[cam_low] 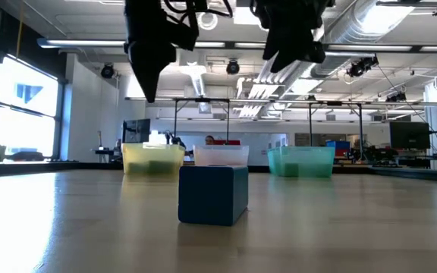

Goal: Sort & place blocks by color
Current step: Put the blue block into the yellow bin

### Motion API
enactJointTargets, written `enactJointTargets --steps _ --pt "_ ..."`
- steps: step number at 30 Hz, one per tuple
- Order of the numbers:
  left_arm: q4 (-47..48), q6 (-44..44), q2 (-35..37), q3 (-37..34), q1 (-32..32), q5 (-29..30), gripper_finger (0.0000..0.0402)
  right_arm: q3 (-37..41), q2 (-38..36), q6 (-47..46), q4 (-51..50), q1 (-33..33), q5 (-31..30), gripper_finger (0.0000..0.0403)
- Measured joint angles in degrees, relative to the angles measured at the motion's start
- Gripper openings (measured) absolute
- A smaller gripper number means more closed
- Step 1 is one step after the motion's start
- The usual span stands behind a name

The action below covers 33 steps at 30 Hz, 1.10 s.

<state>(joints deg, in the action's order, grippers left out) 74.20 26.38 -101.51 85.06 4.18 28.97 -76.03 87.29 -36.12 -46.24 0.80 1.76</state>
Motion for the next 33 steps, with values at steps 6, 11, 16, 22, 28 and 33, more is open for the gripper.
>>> enactJointTargets --steps 6,11,16,22,28,33 --pt "2.6 0.7 0.0 0.0 -2.3 0.0 0.0133 0.0 0.0 -6.0 2.0 -4.6 0.0 0.013" --pt "4.8 1.1 0.2 0.0 -4.6 0.0 0.0133 0.0 0.1 -7.4 2.0 -7.4 0.2 0.013" --pt "7.4 3.1 0.3 0.0 -6.3 -0.1 0.0133 0.0 0.1 -4.5 3.2 -10.1 0.0 0.0131" --pt "8.8 4.2 0.3 0.0 -8.1 -1.4 0.0133 0.0 0.1 -2.2 6.9 -13.4 -0.7 0.0146" --pt "8.8 7.4 0.3 0.0 -9.2 -5.8 0.0133 0.0 0.2 10.2 11.8 -15.8 -4.7 0.0176" --pt "8.8 10.1 0.3 0.0 -10.2 -13.0 0.0133 0.0 0.2 22.3 14.0 -16.8 -4.7 0.0179"
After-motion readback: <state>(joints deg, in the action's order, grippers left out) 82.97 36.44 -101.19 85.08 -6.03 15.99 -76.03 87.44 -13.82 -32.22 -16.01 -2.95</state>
